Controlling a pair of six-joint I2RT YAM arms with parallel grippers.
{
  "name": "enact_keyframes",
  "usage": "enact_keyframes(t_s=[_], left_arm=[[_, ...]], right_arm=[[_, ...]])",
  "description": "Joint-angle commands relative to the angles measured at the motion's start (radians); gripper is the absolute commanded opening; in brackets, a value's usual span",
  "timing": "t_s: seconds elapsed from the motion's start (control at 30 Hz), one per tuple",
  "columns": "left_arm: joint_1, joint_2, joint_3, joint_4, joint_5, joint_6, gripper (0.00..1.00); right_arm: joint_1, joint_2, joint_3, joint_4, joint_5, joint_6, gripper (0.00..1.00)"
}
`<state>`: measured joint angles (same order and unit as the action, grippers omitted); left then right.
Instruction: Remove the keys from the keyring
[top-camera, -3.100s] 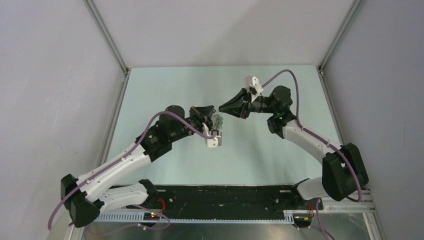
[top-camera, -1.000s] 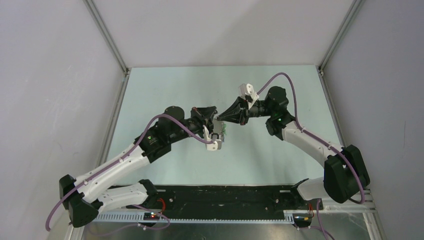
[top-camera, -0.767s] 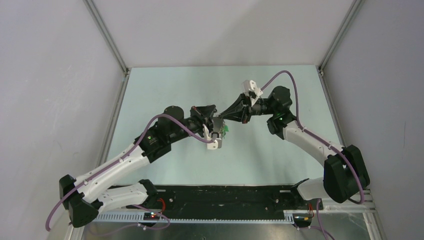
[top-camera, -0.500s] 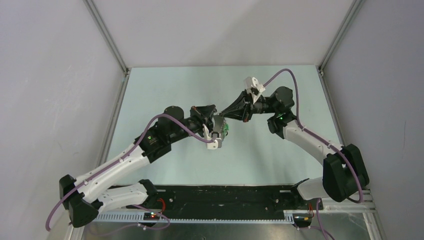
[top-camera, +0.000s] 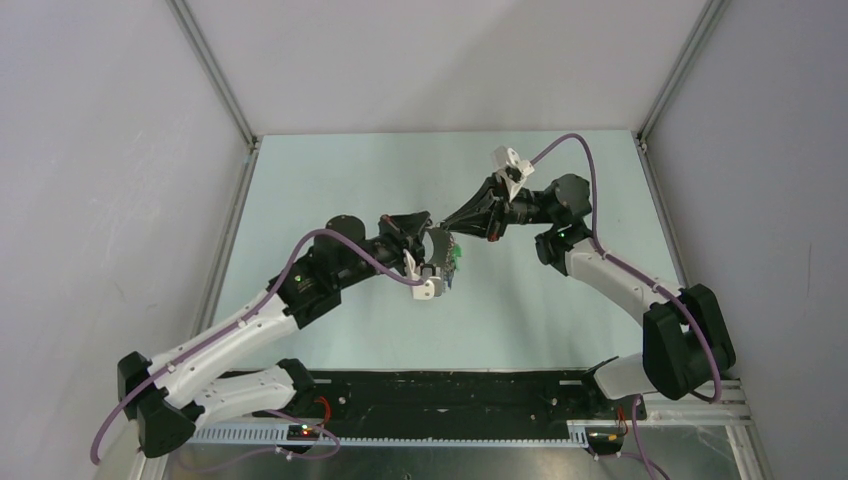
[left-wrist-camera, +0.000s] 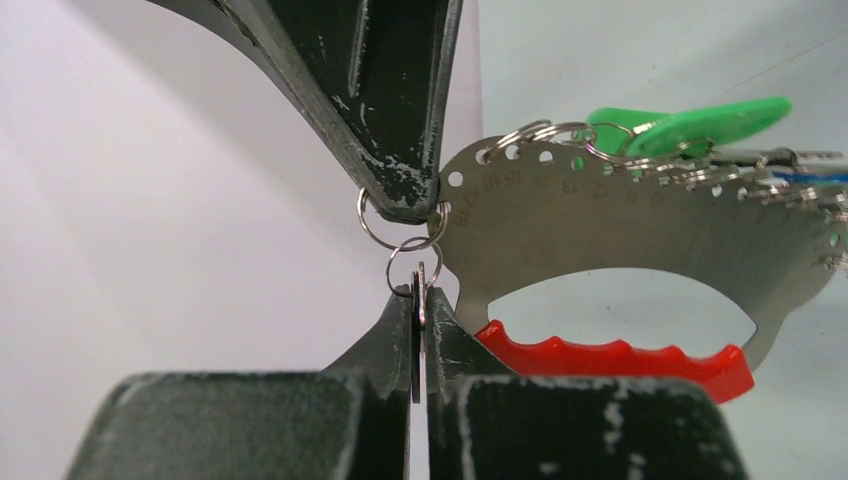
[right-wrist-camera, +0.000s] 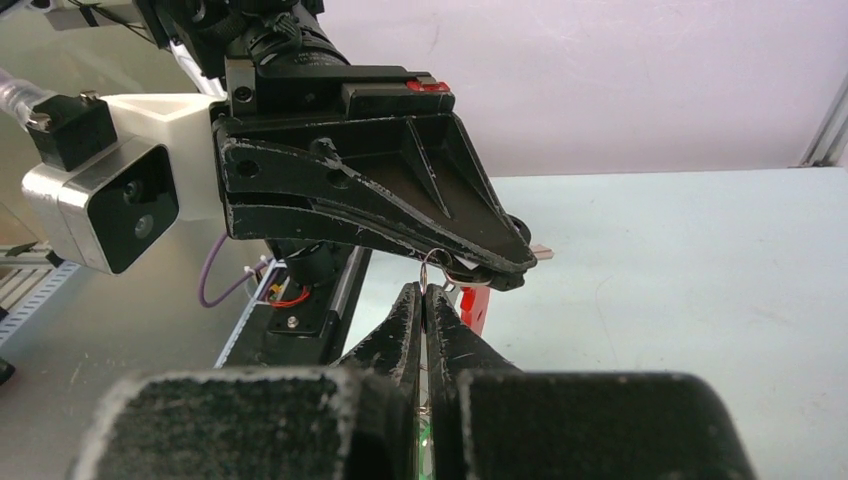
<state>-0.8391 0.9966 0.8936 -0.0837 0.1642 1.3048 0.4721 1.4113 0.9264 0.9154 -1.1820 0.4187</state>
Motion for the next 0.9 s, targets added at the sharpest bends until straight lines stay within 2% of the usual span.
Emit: enact_keyframes(t_s=[0.0, 0.33, 0.5, 0.63, 0.73, 0.87], left_arm=[[0.008, -0.024, -0.014, 0.03, 0.04, -0.056, 0.0], [0.064, -0.025, 0.03, 0.027, 0.207, -0.286, 0.0], [0.067, -0.006, 0.032, 0.015, 0.25, -0.314, 0.0], [0.067, 0.013, 0.037, 0.014, 0.249, -0.31, 0.0], [0.067, 0.016, 0.039, 0.016, 0.236, -0.3, 0.0], [0.067, 0.008, 0.026, 0.031, 0.224, -0.297, 0.0]], right_arm=[[-0.009, -0.02, 0.035, 0.109, 0.037, 0.07, 0.0], [-0.009, -0.019, 0.035, 0.183, 0.08, 0.211, 0.0], [0.0, -0.019, 0.034, 0.198, 0.141, 0.301, 0.0], [0.035, -0.024, 0.035, 0.141, 0.2, 0.327, 0.0], [0.079, -0.042, 0.02, 0.064, 0.291, 0.328, 0.0], [0.142, -0.082, -0.044, 0.048, 0.462, 0.326, 0.0]])
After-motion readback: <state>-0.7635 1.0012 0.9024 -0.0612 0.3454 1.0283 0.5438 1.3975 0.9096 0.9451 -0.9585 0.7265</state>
